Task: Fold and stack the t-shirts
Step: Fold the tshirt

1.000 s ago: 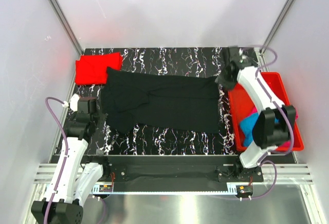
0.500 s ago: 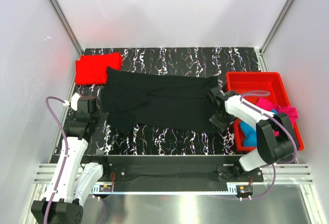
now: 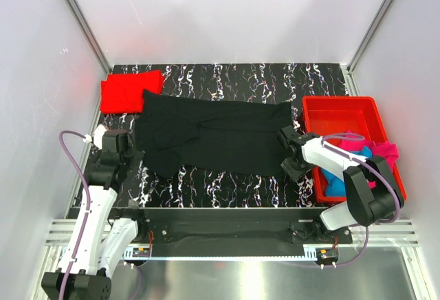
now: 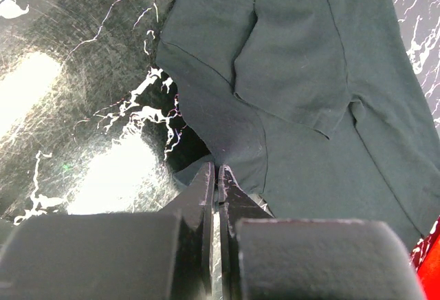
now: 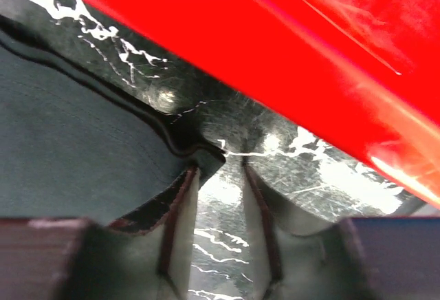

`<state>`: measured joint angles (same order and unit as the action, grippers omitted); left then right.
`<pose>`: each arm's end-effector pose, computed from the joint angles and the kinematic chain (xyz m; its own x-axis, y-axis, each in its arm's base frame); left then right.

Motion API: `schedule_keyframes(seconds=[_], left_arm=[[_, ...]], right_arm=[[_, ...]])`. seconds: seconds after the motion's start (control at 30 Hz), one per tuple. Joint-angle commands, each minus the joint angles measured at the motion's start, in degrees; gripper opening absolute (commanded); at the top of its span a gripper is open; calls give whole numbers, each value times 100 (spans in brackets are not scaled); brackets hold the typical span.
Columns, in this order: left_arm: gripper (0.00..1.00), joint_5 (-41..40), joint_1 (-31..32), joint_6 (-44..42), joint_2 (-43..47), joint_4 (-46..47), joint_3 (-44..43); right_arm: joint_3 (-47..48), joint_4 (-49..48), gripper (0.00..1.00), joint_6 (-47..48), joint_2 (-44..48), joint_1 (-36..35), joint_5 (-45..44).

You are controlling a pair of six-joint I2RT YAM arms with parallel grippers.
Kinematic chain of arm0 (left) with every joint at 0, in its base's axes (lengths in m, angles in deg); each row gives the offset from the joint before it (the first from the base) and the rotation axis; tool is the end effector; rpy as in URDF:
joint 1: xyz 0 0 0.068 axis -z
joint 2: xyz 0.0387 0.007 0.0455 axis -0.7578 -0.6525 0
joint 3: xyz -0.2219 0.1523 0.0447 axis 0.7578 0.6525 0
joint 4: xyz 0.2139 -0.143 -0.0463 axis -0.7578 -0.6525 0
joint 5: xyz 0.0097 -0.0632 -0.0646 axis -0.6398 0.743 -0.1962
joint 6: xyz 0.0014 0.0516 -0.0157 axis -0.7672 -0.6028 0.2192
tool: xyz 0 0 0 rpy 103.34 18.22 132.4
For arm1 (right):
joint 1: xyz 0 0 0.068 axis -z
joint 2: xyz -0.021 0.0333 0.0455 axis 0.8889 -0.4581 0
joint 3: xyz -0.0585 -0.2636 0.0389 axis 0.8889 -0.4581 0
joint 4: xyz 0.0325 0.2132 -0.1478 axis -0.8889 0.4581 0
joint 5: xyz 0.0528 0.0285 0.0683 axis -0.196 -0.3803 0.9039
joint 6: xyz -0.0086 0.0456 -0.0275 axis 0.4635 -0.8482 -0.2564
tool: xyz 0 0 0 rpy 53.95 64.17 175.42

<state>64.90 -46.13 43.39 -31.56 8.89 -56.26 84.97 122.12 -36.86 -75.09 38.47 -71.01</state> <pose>0.1432 -0.0003 0.2722 -0.3766 -0.7345 -0.5645 -0.6062 0.6562 -0.4494 0.2077 0.0818 0.1576 -0.5432 0.7801 -0.3104 0.8217 0.5699 -0.0055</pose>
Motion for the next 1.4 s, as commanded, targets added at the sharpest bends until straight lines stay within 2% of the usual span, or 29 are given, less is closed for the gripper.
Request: schedule_keyframes(seconds=[0.0, 0.07, 0.13, 0.17, 0.43, 0.67, 0.97, 1.17, 1.37], left_arm=[[0, -56, -24, 32, 122, 170, -105], [0, -73, -24, 67, 148, 153, -96], [0, -56, -24, 94, 157, 135, -87], [0, -56, -24, 102, 157, 135, -96], [0, -249, -24, 33, 236, 56, -245], [0, -671, -24, -363, -299, 275, -535], [0, -987, -85, -477, -1467, 539, -1351], [0, -566, -226, -627, -2066, 978, -1721], [0, -487, -305, -811, -2962, 1066, -2196]], right_arm=[[-233, -295, 35, -337, 7, -43, -520], [-285, -286, 29, -346, 16, -43, -546], [-286, -216, 2, -337, 77, -43, -494], [-286, -216, 0, -294, 104, -51, -503], [-23, 267, 0, 101, 446, -60, -687], [391, 40, 0, 1400, 816, -60, -793], [1296, -180, 0, 2518, -18, -43, -1109], [1841, -391, 0, 3055, -625, 150, -1083], [2096, -628, 0, 3591, -924, 476, -1250]])
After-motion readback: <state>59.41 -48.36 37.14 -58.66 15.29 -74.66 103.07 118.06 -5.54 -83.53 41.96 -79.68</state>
